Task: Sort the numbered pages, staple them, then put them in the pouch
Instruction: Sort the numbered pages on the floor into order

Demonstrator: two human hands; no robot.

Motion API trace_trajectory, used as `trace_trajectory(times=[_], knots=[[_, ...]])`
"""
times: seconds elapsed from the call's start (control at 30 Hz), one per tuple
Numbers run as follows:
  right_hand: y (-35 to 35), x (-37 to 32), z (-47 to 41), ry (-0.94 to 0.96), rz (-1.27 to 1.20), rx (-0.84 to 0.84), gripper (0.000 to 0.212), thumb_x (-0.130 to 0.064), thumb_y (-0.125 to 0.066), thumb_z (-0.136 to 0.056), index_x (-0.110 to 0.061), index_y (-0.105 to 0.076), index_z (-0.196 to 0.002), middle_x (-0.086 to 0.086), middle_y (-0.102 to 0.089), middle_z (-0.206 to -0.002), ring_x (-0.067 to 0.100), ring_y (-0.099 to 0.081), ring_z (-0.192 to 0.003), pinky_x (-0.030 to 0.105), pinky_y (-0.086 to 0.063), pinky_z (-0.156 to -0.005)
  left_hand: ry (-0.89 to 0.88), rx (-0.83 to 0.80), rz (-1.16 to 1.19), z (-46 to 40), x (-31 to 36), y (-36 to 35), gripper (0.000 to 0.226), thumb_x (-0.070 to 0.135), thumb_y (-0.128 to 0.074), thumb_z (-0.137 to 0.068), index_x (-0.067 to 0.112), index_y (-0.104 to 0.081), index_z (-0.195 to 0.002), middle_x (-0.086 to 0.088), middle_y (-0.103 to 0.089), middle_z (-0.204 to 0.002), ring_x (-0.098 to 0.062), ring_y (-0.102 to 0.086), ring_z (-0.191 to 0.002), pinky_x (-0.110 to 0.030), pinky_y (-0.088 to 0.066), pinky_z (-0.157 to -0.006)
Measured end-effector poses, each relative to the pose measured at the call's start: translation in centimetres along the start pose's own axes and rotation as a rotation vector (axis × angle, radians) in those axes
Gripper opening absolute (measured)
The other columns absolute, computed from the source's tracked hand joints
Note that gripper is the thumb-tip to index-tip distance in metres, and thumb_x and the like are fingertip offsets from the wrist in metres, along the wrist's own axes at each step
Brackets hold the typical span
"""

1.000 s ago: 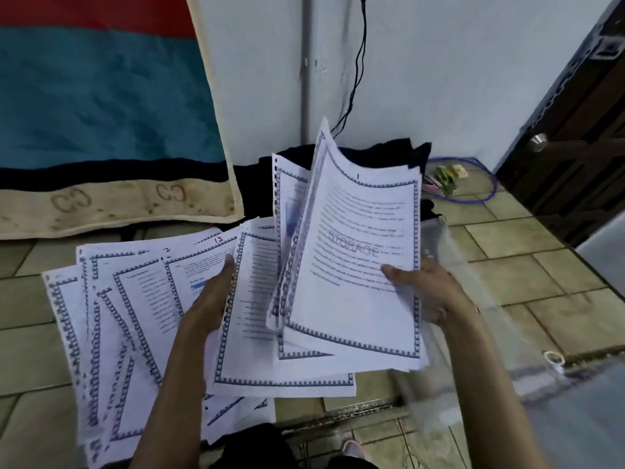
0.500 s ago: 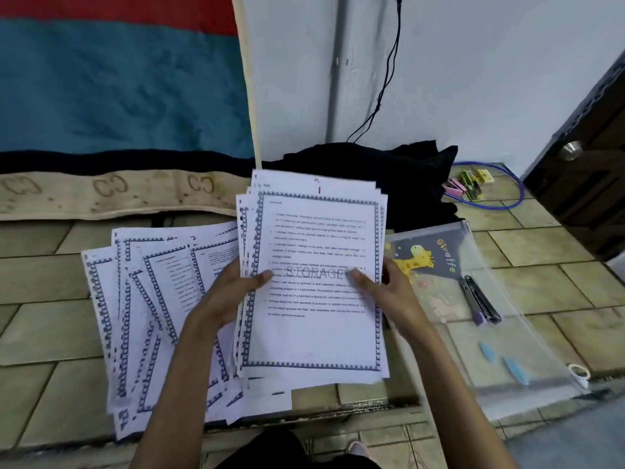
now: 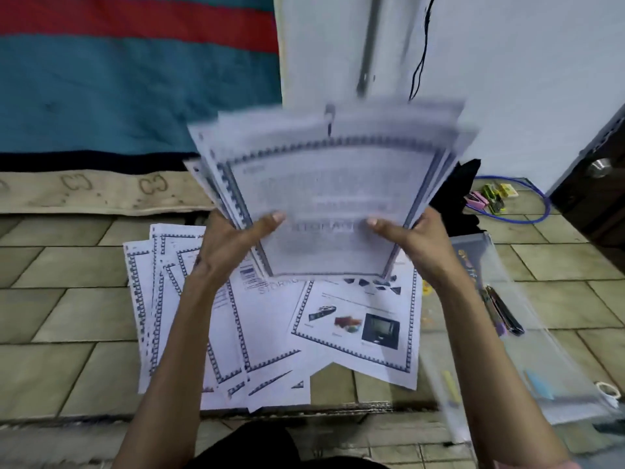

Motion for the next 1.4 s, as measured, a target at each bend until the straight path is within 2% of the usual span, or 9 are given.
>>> trace_trajectory(times=[0.1,0.2,0.33,0.5,0.63,0.87,0.97,1.1,1.4], knots=[[-0.7,3.1,1.1,-0.092,0.119,-0.059,0.031,-0.006,-0.079,-0.07,-0.026,-0.065,-0.088,-0.009,-0.07,-0.09,-0.007,-0.066,-0.076,0.012,-0.053,-0.071,0.06,-0.044,-0.064,0.5,-3.1,-0.2,0.029,0.019,-0.078,-0.07,0.025,-0.066,-0.096,0.011,-0.071,-0.097,0.0,-0.067,-0.088,-0.021,-0.056,-0.081],[-1.5,4.1,1.7,-0.095,0.153,-0.029,0.032,-0.009,-0.081,-0.069,-0.028,-0.063,-0.087,-0.011,-0.068,-0.088,-0.015,-0.063,-0.071,0.005,-0.049,-0.061,0.07,0.019,-0.106,0.8,-4.1,-0.7,0.028,0.011,-0.073,-0.077,0.025,-0.061,-0.098,0.001,-0.065,-0.105,-0.003,-0.063,-0.086,-0.008,-0.051,-0.071],[-1.9,1.8,0.6,-0.001,0.045,0.058,0.024,-0.005,-0.08,-0.069,-0.022,-0.068,-0.08,-0.02,-0.071,-0.07,-0.004,-0.067,-0.07,0.013,-0.051,-0.065,-0.003,0.149,-0.068,0.5,-1.7,-1.2,0.031,0.015,-0.076,-0.075,0.024,-0.059,-0.1,0.01,-0.064,-0.096,0.0,-0.062,-0.084,-0.001,-0.047,-0.067],[-1.7,2.7,1.3,-0.014,-0.02,0.082,0.025,-0.003,-0.079,-0.07,-0.021,-0.068,-0.083,-0.013,-0.072,-0.078,-0.004,-0.068,-0.07,0.01,-0.05,-0.062,-0.013,0.121,-0.058,0.7,-2.5,-1.1,0.036,0.017,-0.08,-0.07,0.025,-0.062,-0.101,0.013,-0.066,-0.095,0.01,-0.064,-0.08,-0.008,-0.052,-0.071],[-2.6,6.6,3.0,-0.172,0.011,0.049,0.031,-0.006,-0.082,-0.067,-0.016,-0.067,-0.092,-0.002,-0.07,-0.088,-0.005,-0.068,-0.069,0.01,-0.051,-0.06,0.104,0.092,-0.121,1.7,-6.1,-1.5,0.048,0.014,-0.079,-0.071,0.013,-0.06,-0.115,0.004,-0.063,-0.106,-0.008,-0.061,-0.093,-0.019,-0.047,-0.084],[-2.5,7.1,2.8,-0.186,-0.049,0.045,0.03,-0.004,-0.082,-0.067,-0.021,-0.069,-0.088,-0.012,-0.072,-0.085,0.002,-0.07,-0.076,0.015,-0.054,-0.066,0.145,0.011,-0.095,1.6,-6.7,-1.3,0.046,0.013,-0.083,-0.065,0.025,-0.06,-0.103,0.012,-0.065,-0.095,0.012,-0.061,-0.079,-0.002,-0.048,-0.066],[-3.0,7.8,3.0,-0.217,-0.022,0.014,0.034,-0.008,-0.083,-0.065,-0.019,-0.07,-0.094,-0.011,-0.073,-0.089,0.007,-0.071,-0.083,0.018,-0.055,-0.07,0.183,0.009,-0.107,2.4,-7.1,-1.8,0.038,0.012,-0.08,-0.07,0.027,-0.058,-0.097,0.007,-0.062,-0.1,-0.004,-0.061,-0.086,-0.011,-0.048,-0.075],[-2.8,7.5,2.6,-0.192,-0.044,0.044,0.031,-0.008,-0.083,-0.066,-0.018,-0.07,-0.092,-0.008,-0.073,-0.088,0.008,-0.071,-0.08,0.02,-0.056,-0.068,0.189,0.113,-0.023,2.9,-6.7,-2.2,0.04,0.011,-0.08,-0.07,0.037,-0.05,-0.076,0.016,-0.057,-0.087,0.004,-0.055,-0.075,-0.012,-0.045,-0.073],[-3.0,9.3,3.2,-0.26,-0.102,0.088,0.035,-0.006,-0.083,-0.066,-0.021,-0.067,-0.093,-0.01,-0.071,-0.089,0.001,-0.07,-0.079,0.017,-0.056,-0.068,0.249,0.132,0.009,3.2,-8.2,-2.5,0.036,0.012,-0.08,-0.07,0.033,-0.052,-0.076,0.012,-0.059,-0.083,-0.01,-0.058,-0.08,-0.024,-0.045,-0.083]])
Point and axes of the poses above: each hand's wrist, its own z-axis away from the middle knuckle, its own y-axis out of the back of the hand, x = y × z, the point moved 6 cm from there along -z, towards the middle knuckle
